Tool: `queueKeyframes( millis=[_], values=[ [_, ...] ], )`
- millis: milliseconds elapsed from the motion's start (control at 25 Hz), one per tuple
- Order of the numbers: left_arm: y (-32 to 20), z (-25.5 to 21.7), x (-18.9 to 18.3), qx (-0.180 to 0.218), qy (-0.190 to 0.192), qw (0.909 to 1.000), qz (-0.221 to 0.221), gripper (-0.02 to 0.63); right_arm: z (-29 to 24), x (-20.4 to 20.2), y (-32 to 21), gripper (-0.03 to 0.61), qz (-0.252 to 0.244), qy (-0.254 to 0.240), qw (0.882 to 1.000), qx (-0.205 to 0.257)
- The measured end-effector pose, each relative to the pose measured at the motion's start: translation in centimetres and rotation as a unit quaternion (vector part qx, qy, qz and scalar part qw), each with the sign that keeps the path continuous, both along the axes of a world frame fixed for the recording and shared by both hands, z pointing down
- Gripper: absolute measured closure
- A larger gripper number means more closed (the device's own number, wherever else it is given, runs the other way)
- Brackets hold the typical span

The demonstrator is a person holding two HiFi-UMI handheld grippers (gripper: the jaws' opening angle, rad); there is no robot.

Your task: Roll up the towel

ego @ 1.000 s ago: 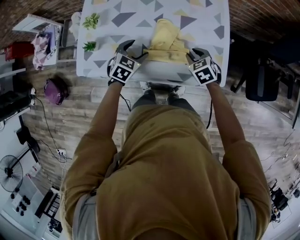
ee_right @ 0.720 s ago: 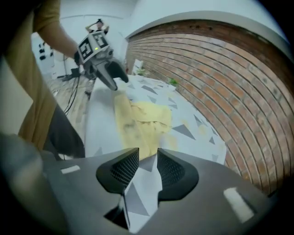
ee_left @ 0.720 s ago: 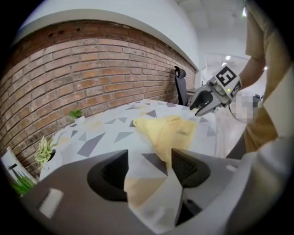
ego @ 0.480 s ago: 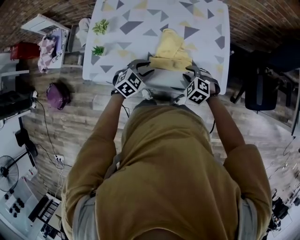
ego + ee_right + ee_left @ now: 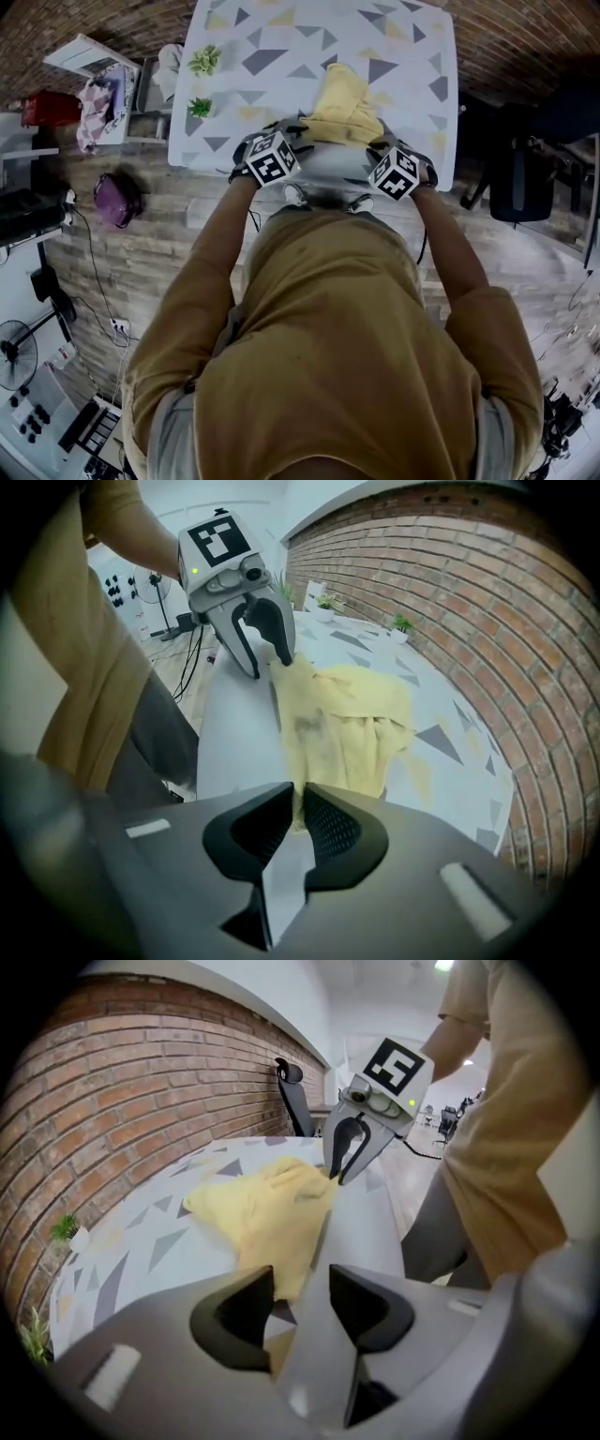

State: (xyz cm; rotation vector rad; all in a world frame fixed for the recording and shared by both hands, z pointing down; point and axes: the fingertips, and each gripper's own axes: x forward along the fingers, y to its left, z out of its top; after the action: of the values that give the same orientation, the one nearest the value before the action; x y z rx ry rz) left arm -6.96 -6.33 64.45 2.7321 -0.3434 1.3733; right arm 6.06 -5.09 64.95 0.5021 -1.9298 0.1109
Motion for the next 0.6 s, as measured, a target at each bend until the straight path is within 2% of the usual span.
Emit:
queueKeyframes(
  millis=[240,360,440,600],
  values=[
    [0.4,0.0,-0.3,0.014,-0.002,0.9999,0.0,0.426,-0.3,-0.8,2.3,0.548,0.028,-0.027,0.998,-0.05],
    [0.9,0.2,-0.7,0.027,-0.014,0.9994,0.015,0.472,-0.9,-1.0,3.5,0.549,0.038,-0.046,0.996,-0.061],
    [1.4,0.2,-1.0,0.034,-0.021,0.9989,0.026,0.48,-1.4,-1.0,3.8,0.551,0.055,-0.066,0.994,-0.066],
    [2.0,-0.3,-1.4,0.031,-0.013,0.999,0.03,0.511,-2.5,-0.6,3.7,0.56,0.086,-0.095,0.989,-0.067]
  ],
)
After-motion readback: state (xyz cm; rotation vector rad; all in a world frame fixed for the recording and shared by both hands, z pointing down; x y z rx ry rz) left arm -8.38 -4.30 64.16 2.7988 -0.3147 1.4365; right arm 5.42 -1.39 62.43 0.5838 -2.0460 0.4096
